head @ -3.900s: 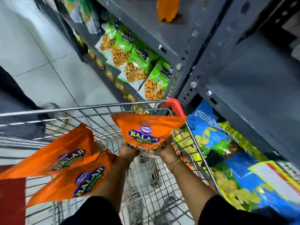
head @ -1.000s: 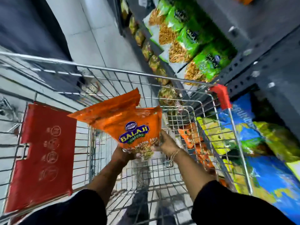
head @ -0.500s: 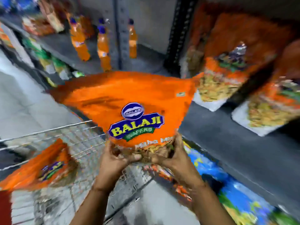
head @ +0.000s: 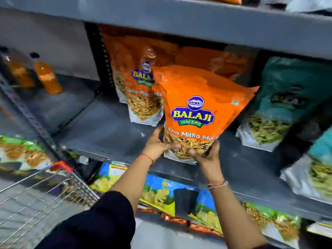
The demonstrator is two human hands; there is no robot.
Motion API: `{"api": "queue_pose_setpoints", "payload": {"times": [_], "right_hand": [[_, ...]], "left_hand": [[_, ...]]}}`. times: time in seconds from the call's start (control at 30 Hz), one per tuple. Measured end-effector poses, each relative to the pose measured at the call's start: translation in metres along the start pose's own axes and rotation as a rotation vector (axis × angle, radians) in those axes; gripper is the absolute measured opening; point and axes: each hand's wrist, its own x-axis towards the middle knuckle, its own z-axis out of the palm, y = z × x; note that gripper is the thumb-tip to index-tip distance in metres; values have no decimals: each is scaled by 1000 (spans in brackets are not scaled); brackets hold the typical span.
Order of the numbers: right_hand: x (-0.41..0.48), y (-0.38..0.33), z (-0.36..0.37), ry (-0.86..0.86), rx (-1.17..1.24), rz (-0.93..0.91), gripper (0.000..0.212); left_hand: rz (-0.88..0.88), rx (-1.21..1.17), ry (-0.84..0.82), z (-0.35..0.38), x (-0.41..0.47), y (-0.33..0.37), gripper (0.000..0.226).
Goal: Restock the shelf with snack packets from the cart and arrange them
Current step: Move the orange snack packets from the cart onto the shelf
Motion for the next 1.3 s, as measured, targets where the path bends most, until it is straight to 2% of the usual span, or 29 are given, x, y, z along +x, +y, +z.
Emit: {"api": "queue_pose_setpoints", "payload": {"times": [0.13,0.17,0.23,0.27,0.3,0.37,0.4,0.47,0.5,0.57,0.63,0.7,0.77,0.87,0.93,1.0,1.1,1.13,1.17,1.23,1.3], "right_hand": [[4,11,-2,13,-28,23,61],[3,10,-2,27,-39,32,64],[-4,11,0,90,-16,45,95],[-12,11,4,173,-32,47,110],[-22,11,11,275,-111,30,116],[-53,11,31,386,-363,-92,103],[-71,11,43,333,-480,-213,90],[-103,17,81,56,-607,-447,66],[-115,21,100,-112,-632,-524,60],[-130,32,145,-418,-660,-585,61],[-140,43,198,-672,-678,-568,68],[-148,54,241,-882,-730,-495,76],[-158,68,285,-1068,-743,-379,81],[-178,99,365,-1350,-715,-131,93],[-189,129,408,-1416,-733,-39,98],[-203,163,448,-1485,-745,76,100],[-222,200,489,-1639,-752,251,101],[-242,231,505,-1697,-765,332,97],[-247,236,513,-1702,-773,358,88],[-253,235,520,-1622,-757,427,64],[-252,219,517,-1521,-700,451,49]], "left_hand": [[-28,-12,-29,6,2,3,86],[-15,7,-32,7,0,3,88],[23,42,7,4,-6,-1,95],[38,19,65,2,-11,-5,91],[53,-36,164,-3,-22,-10,81],[111,-90,429,-26,-53,-25,57],[135,-79,562,-39,-71,-34,49],[135,-42,790,-73,-115,-57,36],[100,-34,890,-88,-136,-69,34],[-2,7,1076,-121,-175,-101,37],[-153,-16,1242,-156,-213,-134,47],[-370,-110,1328,-186,-240,-177,70],[-619,-233,1353,-220,-265,-221,87],[-855,-390,1378,-276,-305,-278,90],[-892,-481,1414,-302,-327,-316,101],[-884,-461,1469,-326,-340,-322,109],[-861,-351,1423,-356,-350,-327,91],[-887,-323,1355,-368,-359,-362,84],[-875,-297,1299,-377,-358,-367,77],[-818,-207,1199,-384,-359,-368,71],[-752,-175,1153,-387,-350,-346,63]]}}
